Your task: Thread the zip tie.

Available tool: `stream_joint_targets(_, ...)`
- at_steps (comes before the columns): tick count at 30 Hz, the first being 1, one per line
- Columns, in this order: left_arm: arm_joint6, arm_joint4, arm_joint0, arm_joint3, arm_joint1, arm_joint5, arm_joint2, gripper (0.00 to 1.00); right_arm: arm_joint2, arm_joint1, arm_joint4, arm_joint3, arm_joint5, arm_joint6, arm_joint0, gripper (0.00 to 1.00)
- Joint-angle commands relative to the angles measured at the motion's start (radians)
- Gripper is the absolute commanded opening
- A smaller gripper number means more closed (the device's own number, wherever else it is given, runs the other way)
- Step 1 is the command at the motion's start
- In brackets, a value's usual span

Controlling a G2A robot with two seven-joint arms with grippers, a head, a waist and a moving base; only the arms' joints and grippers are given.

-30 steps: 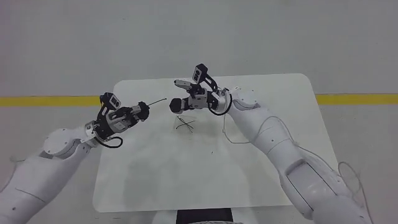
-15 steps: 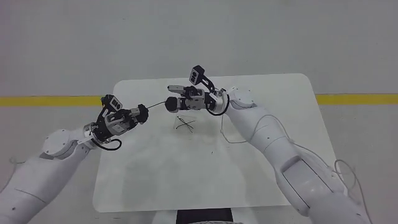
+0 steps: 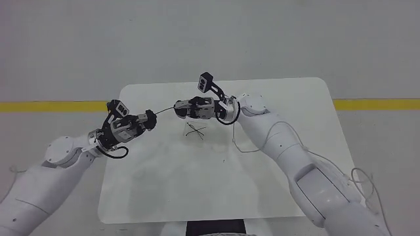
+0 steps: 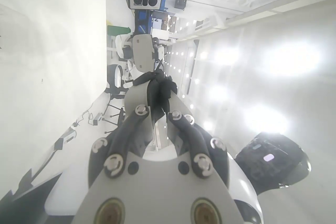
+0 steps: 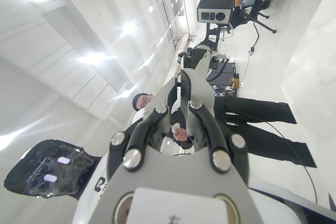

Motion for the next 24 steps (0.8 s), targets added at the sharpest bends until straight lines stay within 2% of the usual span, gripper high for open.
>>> stream_joint_targets(1,0.000,0.000,0.000,0.000,0.000,0.000,0.000,0.00,0.002,0.000,-0.004,0.000,-0.001,0.002,-0.001,0.21)
stream_joint_targets(6,0.000,0.000,0.000,0.000,0.000,0.000,0.000,0.00,0.008,-0.001,-0.012,-0.004,-0.002,0.004,-0.003,0.25)
stream_joint_targets(24,0.000,0.000,0.000,0.000,0.000,0.000,0.000,0.00,0.021,-0.005,-0.050,-0.010,0.013,-0.002,-0.007,0.13)
